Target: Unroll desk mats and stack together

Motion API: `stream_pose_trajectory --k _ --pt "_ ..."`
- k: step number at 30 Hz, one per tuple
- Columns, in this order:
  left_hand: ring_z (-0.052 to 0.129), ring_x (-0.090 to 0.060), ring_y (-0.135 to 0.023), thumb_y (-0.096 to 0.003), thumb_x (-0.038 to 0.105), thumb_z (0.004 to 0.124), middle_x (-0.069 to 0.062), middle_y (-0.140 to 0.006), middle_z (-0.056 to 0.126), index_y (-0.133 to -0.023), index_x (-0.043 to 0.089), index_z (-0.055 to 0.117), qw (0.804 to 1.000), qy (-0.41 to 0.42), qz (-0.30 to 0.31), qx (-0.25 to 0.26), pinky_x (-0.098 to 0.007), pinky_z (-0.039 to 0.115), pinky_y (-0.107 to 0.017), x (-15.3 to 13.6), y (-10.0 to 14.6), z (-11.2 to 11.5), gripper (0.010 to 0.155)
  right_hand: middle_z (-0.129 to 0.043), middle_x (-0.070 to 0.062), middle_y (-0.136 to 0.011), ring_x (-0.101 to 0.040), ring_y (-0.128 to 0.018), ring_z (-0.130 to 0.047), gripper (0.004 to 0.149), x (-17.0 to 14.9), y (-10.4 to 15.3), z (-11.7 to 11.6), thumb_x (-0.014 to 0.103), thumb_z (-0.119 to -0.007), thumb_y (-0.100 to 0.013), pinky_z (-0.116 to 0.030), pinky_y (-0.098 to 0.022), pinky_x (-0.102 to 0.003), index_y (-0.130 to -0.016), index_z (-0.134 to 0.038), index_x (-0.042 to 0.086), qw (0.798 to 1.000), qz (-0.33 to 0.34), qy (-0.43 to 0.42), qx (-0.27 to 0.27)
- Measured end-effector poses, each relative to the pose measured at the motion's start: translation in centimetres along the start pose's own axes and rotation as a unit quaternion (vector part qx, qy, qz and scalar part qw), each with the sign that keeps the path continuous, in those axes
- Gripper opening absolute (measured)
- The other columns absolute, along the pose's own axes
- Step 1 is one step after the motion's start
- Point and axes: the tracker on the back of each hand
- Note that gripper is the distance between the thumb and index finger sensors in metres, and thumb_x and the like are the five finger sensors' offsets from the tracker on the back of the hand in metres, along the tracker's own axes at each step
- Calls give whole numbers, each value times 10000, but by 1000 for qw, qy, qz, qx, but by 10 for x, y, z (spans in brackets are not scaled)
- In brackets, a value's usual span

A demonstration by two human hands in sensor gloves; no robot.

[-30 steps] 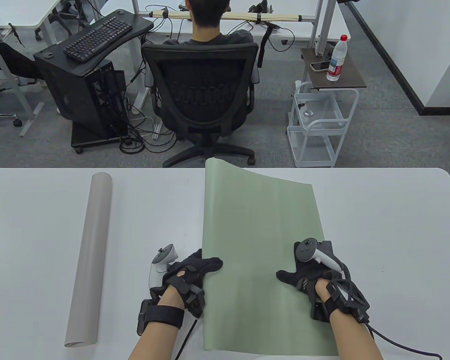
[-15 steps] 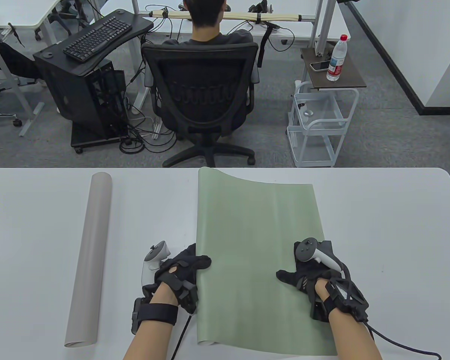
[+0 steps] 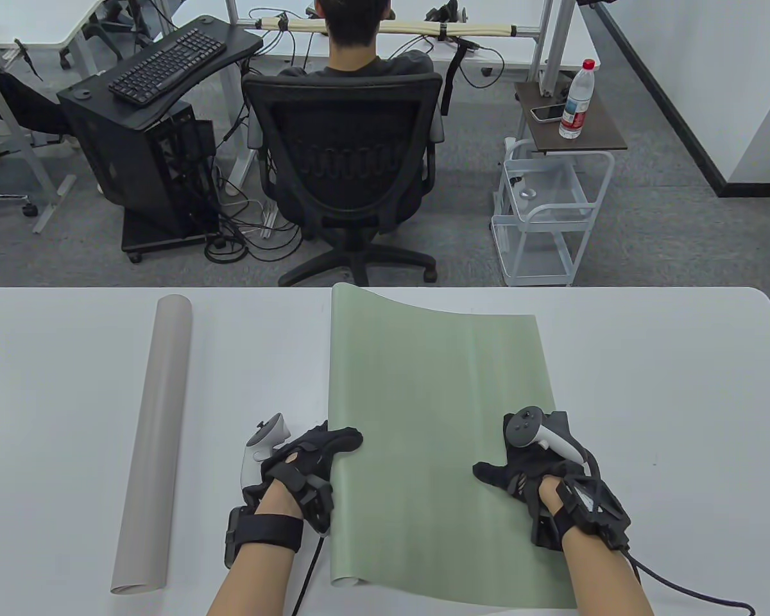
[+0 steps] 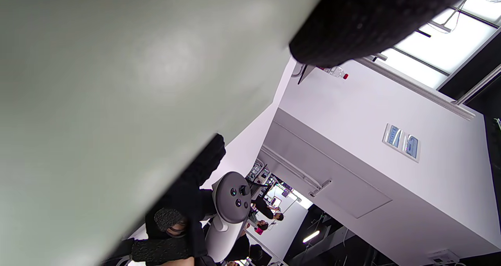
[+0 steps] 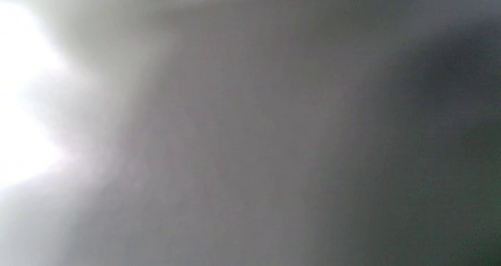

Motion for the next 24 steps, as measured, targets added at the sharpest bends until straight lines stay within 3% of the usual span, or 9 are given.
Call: stream_pose_trajectory --k 5,11,18,24 --pt "946 -329 -812 -479 254 801 -147 -1049 519 -961 115 238 1000 -19 6 23 -348 921 -551 3 7 -5 754 365 56 -862 -270 -797 362 980 0 0 0 814 -503 -323 161 -556 -530 -826 217 380 1000 1 -3 3" --pt "924 -332 -803 -475 208 776 -137 -1044 540 -979 124 118 995 -73 -19 64 -403 872 -563 9 16 -17 834 366 55 -862 -271 -795 363 981 0 0 0 813 -505 -326 163 -554 -530 -827 218 379 1000 3 -3 3" --pt "940 -262 -737 -481 245 798 -118 -1025 574 -989 137 127 988 -105 -49 99 -394 858 -558 16 22 -24 849 363 53 -865 -272 -797 361 981 0 -1 0 812 -507 -327 163 -554 -530 -831 214 377 1000 5 -5 0" --pt "980 -214 -663 -487 349 841 -65 -974 645 -996 137 257 988 -90 -61 111 -364 895 -516 18 24 -33 803 361 53 -867 -273 -799 359 982 0 -1 -1 811 -507 -326 162 -554 -531 -833 212 376 1000 7 -5 -2"
Point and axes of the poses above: the tracker on the back of each hand, its own x axis roughly to the thumb side, its own y axis roughly from the fingertips to the wrist, z = x × y
